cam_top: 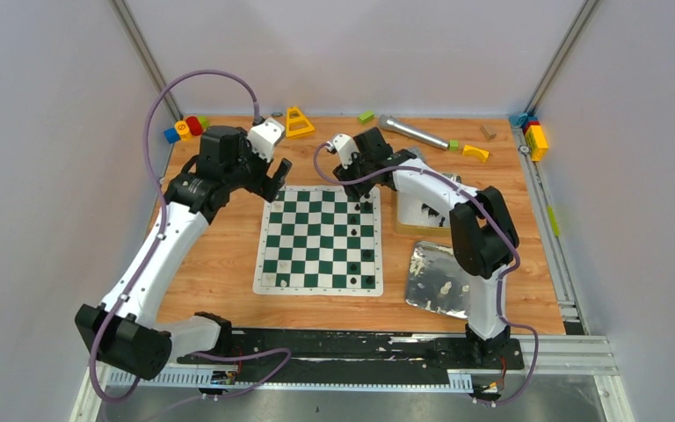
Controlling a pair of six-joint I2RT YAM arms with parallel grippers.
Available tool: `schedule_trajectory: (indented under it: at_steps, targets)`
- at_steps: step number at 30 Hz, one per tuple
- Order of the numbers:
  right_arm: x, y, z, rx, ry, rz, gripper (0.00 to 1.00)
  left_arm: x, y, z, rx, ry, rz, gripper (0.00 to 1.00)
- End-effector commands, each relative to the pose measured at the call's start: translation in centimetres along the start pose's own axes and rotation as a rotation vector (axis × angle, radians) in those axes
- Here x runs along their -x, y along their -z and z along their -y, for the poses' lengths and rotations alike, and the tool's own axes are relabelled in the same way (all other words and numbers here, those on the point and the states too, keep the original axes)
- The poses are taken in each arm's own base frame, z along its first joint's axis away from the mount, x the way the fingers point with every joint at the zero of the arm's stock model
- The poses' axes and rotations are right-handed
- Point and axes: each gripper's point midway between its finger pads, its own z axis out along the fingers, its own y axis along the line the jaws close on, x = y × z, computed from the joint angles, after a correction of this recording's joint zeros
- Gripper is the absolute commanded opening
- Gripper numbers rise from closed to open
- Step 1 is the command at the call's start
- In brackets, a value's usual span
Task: Set up the chess pieces on the board
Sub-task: Pick up the chess piece from the chessboard.
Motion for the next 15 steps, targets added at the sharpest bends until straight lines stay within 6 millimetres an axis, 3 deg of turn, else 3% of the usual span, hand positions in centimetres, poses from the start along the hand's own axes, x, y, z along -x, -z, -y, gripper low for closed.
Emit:
schedule_trajectory:
  at_steps: [1, 6, 7, 8, 9, 10, 11, 12, 13, 14, 15]
  targets:
    - [2.4, 2.6, 0.4, -0.033, -0.019, 0.066, 0.41, -1.1, -2.4, -3.1, 0.125, -0.045, -0.073, 1.00]
    - [2.3, 5.1, 0.2, -0.039, -0.033, 0.090, 0.41, -4.4, -8.0, -4.0, 0.098, -0.121, -0.214, 0.99]
    - [2.2, 5.6, 0.2, -0.040, -0.037, 0.094, 0.41, -4.2, -8.7, -4.2, 0.095, -0.131, -0.220, 0.98]
    - [2.1, 6.1, 0.2, -0.040, -0.041, 0.097, 0.41, -5.5, -10.3, -4.2, 0.070, -0.148, -0.267, 0.95]
    - [2.1, 6.8, 0.2, -0.043, -0.041, 0.107, 0.41, -5.2, -11.0, -4.4, 0.065, -0.155, -0.274, 0.94]
    - [2.0, 7.2, 0.1, -0.044, -0.043, 0.109, 0.41, -6.8, -12.4, -4.3, 0.035, -0.163, -0.329, 0.92]
    - [1.7, 7.6, 0.2, -0.045, -0.046, 0.109, 0.41, -6.2, -13.1, -4.6, 0.030, -0.170, -0.330, 0.90]
    - [1.5, 8.0, 0.0, -0.041, -0.048, 0.111, 0.41, -7.9, -14.4, -4.4, -0.003, -0.174, -0.387, 0.87]
    - [1.2, 8.2, 0.0, -0.039, -0.048, 0.110, 0.41, -7.2, -14.9, -4.7, -0.005, -0.182, -0.379, 0.85]
    - [1.0, 8.5, -0.1, -0.037, -0.049, 0.112, 0.41, -8.5, -16.0, -4.4, -0.036, -0.194, -0.419, 0.82]
    - [0.7, 8.7, -0.1, -0.035, -0.052, 0.111, 0.41, -7.9, -16.5, -4.7, -0.036, -0.205, -0.411, 0.79]
